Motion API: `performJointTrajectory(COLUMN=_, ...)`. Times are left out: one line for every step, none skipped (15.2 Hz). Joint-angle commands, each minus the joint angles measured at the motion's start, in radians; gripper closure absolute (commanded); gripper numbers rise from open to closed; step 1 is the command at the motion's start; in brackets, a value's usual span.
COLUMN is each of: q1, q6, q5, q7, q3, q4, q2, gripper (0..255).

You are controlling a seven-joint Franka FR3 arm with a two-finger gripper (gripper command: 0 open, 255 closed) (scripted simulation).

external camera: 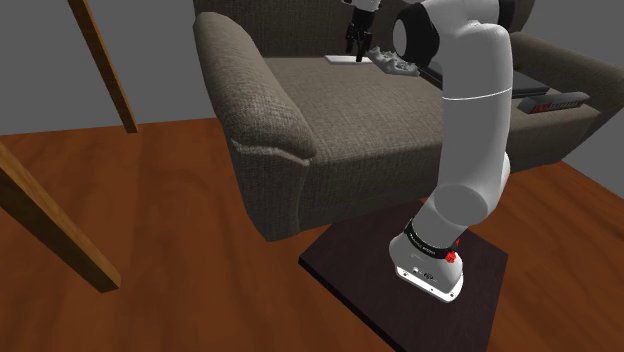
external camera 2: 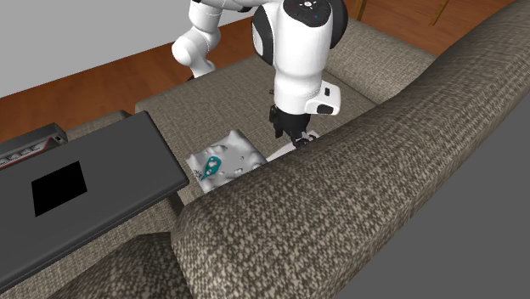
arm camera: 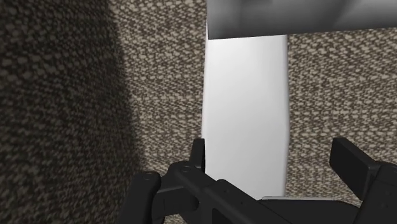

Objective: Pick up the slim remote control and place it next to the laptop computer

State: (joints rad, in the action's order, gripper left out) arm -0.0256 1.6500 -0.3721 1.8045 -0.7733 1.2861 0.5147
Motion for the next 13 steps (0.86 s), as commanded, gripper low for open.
performJointTrajectory(q1=0.007, q6=0.071, q5=-0.005, q7=0.0, q3=0.007, q4=0.012, q2=0.031, gripper=0)
performJointTrajectory(q1=0.008, q6=0.07, q5=-0.006, q7=0.0, q3=0.004, q4=0.012, q2=0.031, gripper=0)
performJointTrajectory(q1=0.009, q6=0.07, q5=-0.007, q7=0.001, q3=0.003, q4=0.012, q2=0.032, gripper=0)
performJointTrajectory(q1=0.011, q6=0.07, q5=-0.009, q7=0.001, q3=0.0, q4=0.012, q2=0.033, gripper=0)
performJointTrajectory(q1=0.017, q6=0.08, q5=-0.007, q7=0.002, q3=-0.001, q4=0.027, q2=0.028, gripper=255)
performJointTrajectory(q1=0.003, q6=0.068, q5=-0.016, q7=0.001, q3=0.004, q4=-0.003, q2=0.046, gripper=255)
performJointTrajectory(q1=0.003, q6=0.074, q5=-0.016, q7=0.004, q3=0.005, q4=0.004, q2=0.047, gripper=255)
performJointTrajectory(q1=-0.005, q6=0.073, q5=-0.021, q7=0.008, q3=0.006, q4=-0.004, q2=0.054, gripper=255)
performJointTrajectory(q1=0.006, q6=0.08, q5=-0.015, q7=0.005, q3=0.004, q4=0.012, q2=0.044, gripper=255)
performJointTrajectory(q1=0.017, q6=0.082, q5=-0.009, q7=-0.002, q3=0.001, q4=0.023, q2=0.034, gripper=255)
performJointTrajectory(q1=0.023, q6=0.086, q5=-0.003, q7=0.0, q3=-0.002, q4=0.036, q2=0.023, gripper=255)
performJointTrajectory(q1=0.013, q6=0.088, q5=-0.012, q7=0.002, q3=0.003, q4=0.025, q2=0.038, gripper=255)
performJointTrajectory(q1=0.021, q6=0.096, q5=-0.01, q7=-0.001, q3=0.002, q4=0.035, q2=0.034, gripper=255)
